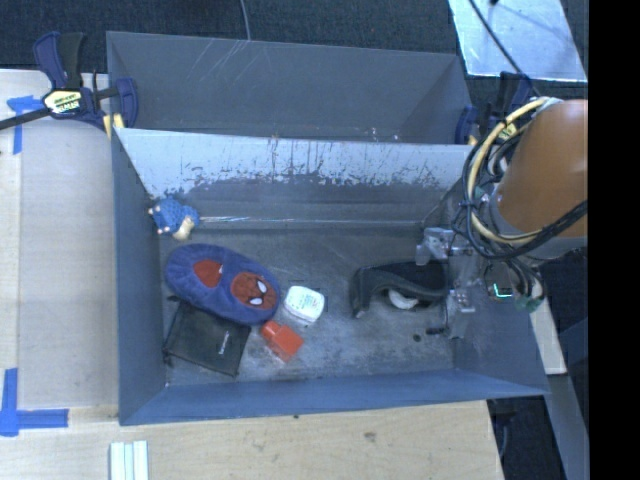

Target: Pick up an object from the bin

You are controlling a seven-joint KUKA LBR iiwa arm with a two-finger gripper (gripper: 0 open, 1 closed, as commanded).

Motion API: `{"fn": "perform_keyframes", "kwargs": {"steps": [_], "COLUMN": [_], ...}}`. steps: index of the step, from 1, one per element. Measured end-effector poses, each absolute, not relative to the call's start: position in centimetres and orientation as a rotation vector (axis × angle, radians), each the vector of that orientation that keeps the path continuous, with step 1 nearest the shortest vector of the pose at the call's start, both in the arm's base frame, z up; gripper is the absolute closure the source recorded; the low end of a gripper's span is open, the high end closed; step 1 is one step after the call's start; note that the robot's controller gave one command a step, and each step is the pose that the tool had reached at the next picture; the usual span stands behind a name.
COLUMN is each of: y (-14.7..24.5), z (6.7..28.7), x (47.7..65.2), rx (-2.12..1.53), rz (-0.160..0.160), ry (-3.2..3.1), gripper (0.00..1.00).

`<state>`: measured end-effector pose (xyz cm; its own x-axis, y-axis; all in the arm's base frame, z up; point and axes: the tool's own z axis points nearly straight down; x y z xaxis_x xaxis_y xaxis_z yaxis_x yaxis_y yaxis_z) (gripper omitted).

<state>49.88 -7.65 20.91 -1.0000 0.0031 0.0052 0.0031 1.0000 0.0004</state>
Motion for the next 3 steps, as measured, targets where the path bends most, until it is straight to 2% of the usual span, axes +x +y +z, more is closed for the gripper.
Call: {"fn": "perform_keyframes", "kwargs": {"steps": [1,2,3], "y": [-0.8,-8.5,-7.7], "z": [9.0,10.2,10.2], "x": [57.3,52.3,52.4], "rx": [0.530,0.715,0.729], "rz": [-0.002,0.000,-0.012], "ry": [-3.097,-3.064,-3.065], "gripper": [0.00,0.00,1.00]}}
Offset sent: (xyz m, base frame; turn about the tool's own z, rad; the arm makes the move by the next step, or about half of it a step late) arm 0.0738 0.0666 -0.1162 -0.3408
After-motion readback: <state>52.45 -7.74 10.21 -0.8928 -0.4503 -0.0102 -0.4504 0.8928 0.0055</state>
